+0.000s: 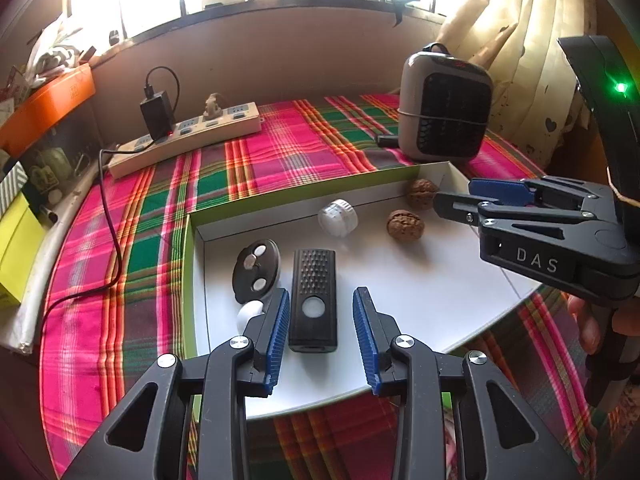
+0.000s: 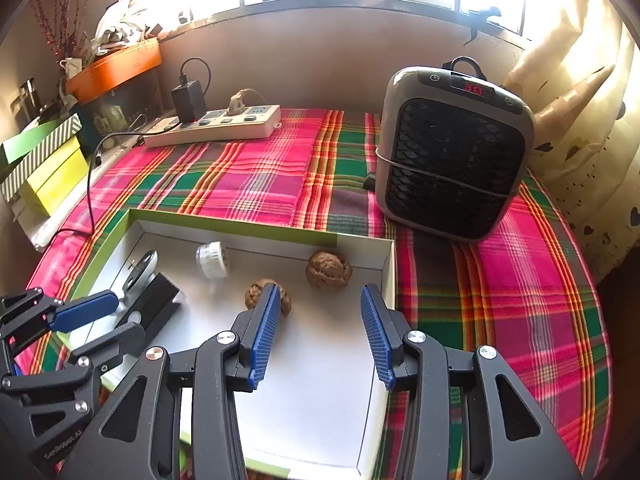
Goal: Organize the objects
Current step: 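Lower and open both grippers to release the walnut and remote into the tray, then withdraw both grippers from the tray toward the pink clip and cable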
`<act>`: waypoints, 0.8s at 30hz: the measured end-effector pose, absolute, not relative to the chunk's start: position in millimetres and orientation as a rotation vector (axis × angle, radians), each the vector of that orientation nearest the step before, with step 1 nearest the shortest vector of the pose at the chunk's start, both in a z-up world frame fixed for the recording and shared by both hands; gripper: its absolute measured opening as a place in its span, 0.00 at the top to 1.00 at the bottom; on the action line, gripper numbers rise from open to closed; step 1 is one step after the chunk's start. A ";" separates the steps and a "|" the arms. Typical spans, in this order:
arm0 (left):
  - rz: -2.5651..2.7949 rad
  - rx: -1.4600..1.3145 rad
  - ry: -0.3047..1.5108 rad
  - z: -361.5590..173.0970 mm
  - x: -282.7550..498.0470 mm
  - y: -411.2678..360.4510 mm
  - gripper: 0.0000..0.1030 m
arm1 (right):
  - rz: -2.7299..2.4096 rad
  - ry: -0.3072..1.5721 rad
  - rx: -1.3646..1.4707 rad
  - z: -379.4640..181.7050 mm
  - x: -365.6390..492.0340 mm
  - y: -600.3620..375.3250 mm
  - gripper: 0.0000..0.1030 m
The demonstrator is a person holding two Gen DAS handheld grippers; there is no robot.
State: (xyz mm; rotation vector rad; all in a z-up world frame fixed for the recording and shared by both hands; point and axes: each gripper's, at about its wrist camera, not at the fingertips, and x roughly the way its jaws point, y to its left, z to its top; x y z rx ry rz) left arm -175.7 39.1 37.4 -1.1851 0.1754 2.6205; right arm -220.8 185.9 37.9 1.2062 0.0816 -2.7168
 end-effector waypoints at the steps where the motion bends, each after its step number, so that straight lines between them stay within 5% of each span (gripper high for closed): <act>1: 2.624 -1.182 0.174 38.3 -173.9 39.0 0.70 | -2.719 0.080 1.203 38.4 -219.1 186.3 0.58; 24: 2.608 -1.119 0.108 47.2 -127.7 29.9 0.70 | -2.719 -0.006 1.141 44.5 -169.2 199.4 0.57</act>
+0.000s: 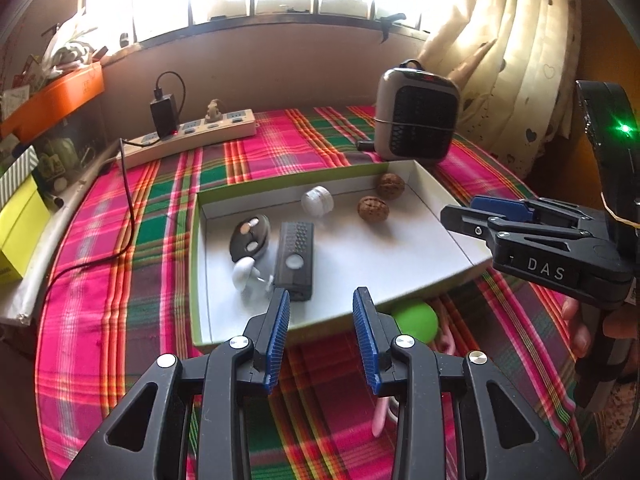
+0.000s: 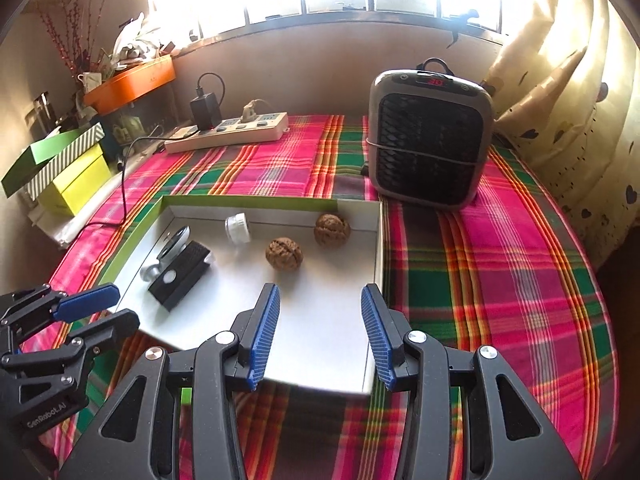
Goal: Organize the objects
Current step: 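Withdraw both grippers from the tray toward the pink clip and cable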
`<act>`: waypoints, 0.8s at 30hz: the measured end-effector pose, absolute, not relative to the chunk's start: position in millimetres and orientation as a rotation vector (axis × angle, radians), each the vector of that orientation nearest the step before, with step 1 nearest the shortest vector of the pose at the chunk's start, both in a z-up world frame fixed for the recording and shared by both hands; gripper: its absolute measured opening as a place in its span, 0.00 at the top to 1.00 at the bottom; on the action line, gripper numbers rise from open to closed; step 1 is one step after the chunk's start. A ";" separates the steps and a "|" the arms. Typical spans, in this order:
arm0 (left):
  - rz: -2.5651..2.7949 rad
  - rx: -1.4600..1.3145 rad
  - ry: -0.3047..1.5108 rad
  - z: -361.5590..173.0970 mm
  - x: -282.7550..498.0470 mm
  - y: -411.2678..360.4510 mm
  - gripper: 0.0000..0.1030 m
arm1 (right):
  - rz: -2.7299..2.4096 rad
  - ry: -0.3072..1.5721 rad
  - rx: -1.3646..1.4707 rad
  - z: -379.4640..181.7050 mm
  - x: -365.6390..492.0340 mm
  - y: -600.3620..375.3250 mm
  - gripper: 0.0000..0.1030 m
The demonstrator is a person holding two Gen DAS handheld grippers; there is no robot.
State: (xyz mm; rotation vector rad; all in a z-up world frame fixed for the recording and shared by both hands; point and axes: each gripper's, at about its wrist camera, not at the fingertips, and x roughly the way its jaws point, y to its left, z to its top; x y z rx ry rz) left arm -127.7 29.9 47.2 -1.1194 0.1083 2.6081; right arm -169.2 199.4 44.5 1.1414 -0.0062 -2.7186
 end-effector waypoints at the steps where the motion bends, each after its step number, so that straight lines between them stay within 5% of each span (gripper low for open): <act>1: 2.607 -1.116 0.104 46.8 -124.6 29.3 0.70 | -2.718 -0.008 1.140 44.7 -166.7 200.2 0.57; 24: 2.487 -1.139 0.060 31.0 -79.1 32.8 0.63 | -2.714 -0.048 1.108 41.6 -123.1 209.9 0.56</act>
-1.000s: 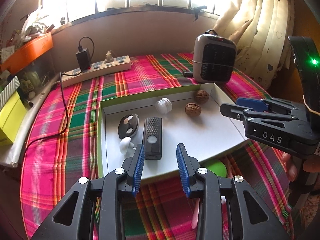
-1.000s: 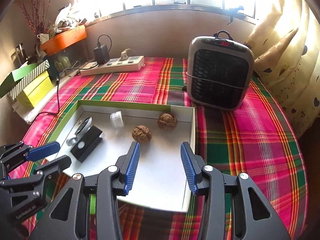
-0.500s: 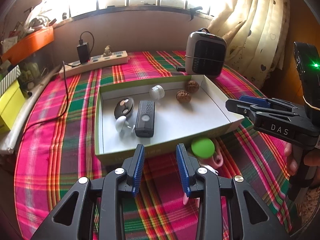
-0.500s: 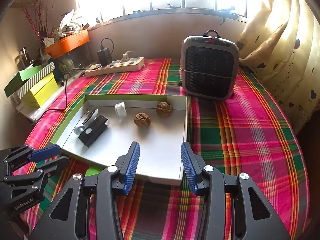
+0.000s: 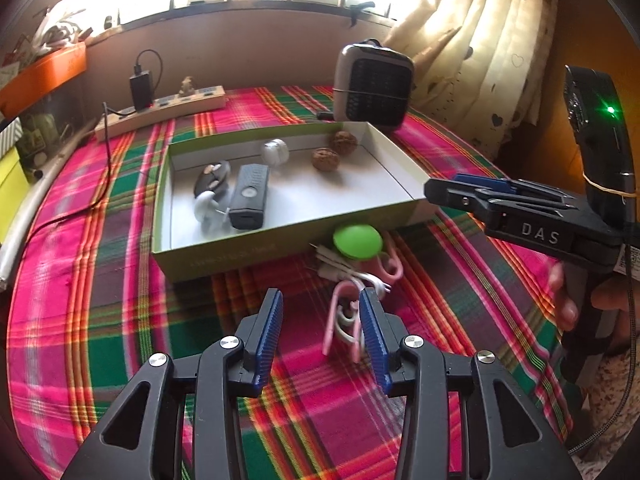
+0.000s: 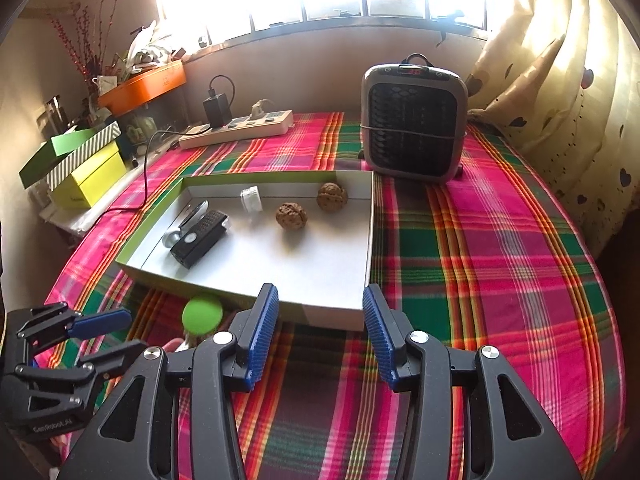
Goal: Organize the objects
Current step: 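Withdraw both grippers from the tray toward the pink clip and cable, then close the left gripper on the pink plastic clip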
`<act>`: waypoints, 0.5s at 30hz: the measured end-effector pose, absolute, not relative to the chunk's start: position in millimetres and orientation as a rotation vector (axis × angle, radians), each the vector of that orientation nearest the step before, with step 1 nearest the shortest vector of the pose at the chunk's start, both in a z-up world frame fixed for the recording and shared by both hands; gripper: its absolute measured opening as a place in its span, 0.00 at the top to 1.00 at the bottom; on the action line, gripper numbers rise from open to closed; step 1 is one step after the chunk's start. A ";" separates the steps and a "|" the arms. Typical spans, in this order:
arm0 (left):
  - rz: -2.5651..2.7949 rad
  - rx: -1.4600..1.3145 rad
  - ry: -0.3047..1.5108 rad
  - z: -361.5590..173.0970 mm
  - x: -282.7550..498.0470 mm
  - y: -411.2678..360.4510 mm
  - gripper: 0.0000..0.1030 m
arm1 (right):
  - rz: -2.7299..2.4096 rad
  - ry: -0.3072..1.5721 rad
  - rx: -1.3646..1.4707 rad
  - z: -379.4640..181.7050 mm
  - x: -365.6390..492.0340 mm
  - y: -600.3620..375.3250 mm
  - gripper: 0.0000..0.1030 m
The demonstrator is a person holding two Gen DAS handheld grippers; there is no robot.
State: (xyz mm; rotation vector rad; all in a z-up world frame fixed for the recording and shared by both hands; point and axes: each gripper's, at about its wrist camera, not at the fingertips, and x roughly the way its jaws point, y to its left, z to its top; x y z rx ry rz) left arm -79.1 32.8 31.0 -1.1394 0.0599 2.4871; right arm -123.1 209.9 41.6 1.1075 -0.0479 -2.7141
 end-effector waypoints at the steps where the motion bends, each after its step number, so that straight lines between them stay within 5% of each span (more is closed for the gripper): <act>1: 2.480 -1.140 0.068 30.4 -77.8 35.1 0.63 | -2.713 -0.049 1.109 41.1 -122.4 210.0 0.55; 15: 2.441 -1.186 0.122 16.2 -77.1 51.6 0.63 | -2.705 -0.051 1.110 38.5 -111.3 209.5 0.55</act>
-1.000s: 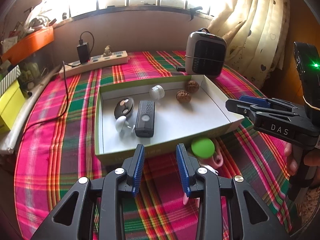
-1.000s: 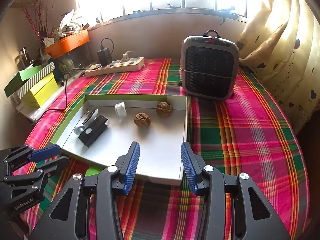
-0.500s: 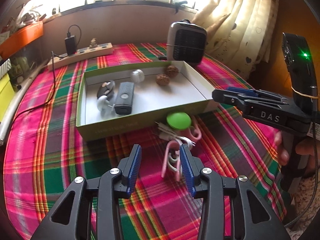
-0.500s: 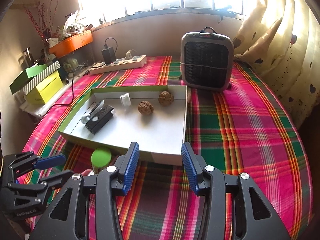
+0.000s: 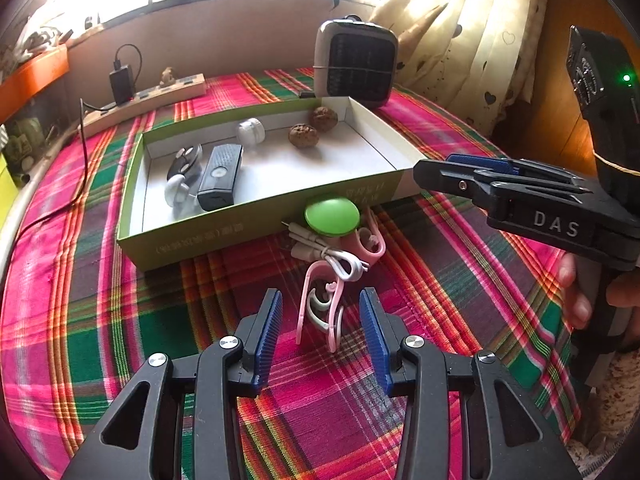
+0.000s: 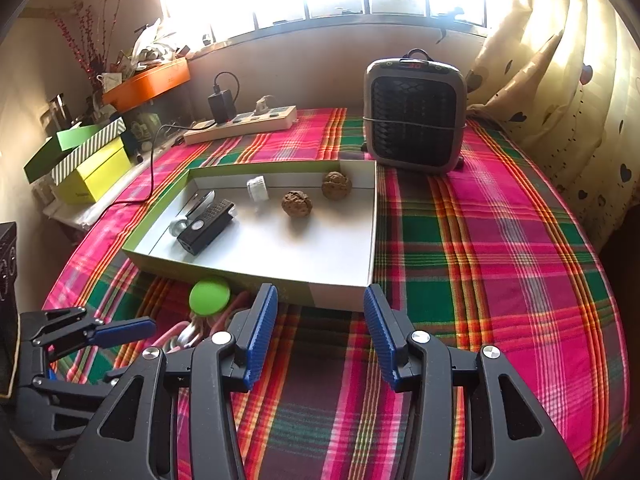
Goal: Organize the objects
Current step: 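Close the left gripper on the pink plastic clip, then lower the right gripper onto the white USB cable and close while the left holds the clip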
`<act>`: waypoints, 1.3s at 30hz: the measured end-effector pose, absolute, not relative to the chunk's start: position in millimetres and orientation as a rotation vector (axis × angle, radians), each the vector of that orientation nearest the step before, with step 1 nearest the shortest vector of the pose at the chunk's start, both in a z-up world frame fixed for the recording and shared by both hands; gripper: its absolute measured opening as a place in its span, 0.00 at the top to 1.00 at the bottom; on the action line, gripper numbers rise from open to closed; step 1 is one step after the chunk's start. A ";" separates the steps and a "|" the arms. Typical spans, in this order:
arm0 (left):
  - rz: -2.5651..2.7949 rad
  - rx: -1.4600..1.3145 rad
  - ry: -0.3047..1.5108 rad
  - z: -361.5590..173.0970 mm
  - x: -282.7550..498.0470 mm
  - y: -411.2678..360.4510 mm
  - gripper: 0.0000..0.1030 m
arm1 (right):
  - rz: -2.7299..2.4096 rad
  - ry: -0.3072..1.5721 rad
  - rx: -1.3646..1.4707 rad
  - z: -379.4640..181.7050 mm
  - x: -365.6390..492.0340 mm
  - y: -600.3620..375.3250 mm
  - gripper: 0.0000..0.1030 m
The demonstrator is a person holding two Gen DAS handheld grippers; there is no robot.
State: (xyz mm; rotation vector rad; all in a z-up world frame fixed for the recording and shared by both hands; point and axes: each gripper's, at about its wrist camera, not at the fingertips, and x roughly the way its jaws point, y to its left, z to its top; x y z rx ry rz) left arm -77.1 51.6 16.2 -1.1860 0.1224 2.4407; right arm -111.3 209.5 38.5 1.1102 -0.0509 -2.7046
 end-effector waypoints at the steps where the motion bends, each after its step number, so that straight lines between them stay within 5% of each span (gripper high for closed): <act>1: 2.441 -1.187 0.122 15.3 -78.3 51.8 0.63 | -2.703 -0.050 1.111 38.3 -110.7 208.6 0.55; 12: 2.458 -1.210 0.134 7.7 -84.8 54.1 0.63 | -2.691 -0.058 1.118 35.8 -107.8 207.2 0.55; 19: 2.483 -1.218 0.115 7.6 -84.9 45.0 0.79 | -2.665 -0.036 1.119 34.1 -102.4 197.5 0.55; 39: 2.575 -1.248 0.035 6.3 -86.7 5.1 0.79 | -2.519 0.055 1.074 30.8 -89.3 153.0 0.55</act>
